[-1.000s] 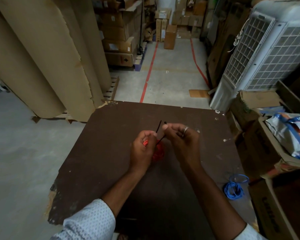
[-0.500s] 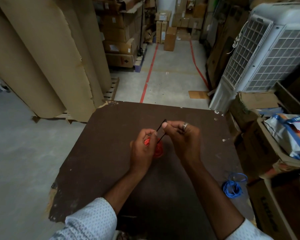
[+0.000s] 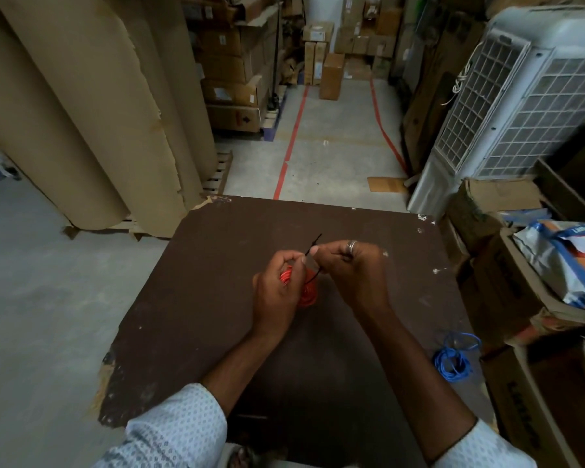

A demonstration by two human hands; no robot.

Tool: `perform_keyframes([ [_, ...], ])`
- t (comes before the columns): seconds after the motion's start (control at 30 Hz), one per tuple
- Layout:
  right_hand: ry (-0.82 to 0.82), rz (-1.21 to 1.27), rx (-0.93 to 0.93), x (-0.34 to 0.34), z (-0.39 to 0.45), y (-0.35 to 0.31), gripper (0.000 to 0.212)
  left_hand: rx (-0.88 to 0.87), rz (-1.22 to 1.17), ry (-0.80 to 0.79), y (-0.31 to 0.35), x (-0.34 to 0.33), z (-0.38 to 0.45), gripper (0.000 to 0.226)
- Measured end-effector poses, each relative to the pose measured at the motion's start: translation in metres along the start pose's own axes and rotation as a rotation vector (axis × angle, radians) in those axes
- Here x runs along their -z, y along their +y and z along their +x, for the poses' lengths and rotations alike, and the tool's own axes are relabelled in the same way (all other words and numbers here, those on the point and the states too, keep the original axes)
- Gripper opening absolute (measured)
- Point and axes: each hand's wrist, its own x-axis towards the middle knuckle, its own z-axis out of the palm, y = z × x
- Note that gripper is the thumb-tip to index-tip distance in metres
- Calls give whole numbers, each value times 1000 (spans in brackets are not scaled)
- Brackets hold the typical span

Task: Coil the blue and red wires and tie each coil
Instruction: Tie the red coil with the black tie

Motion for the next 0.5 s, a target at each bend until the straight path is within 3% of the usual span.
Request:
perform_keyframes([
  [0.17,-39,-18,14,1,-1,1,25,-12,34,13,-1,1,-1,2],
  [0.27,-1,-21,-28,2,3,-1,6,-20,39,4,1,2,-3,3],
  [0.5,21,-28,13,3,7,-1,5,-18,-3,-22,5,4,-4,9],
])
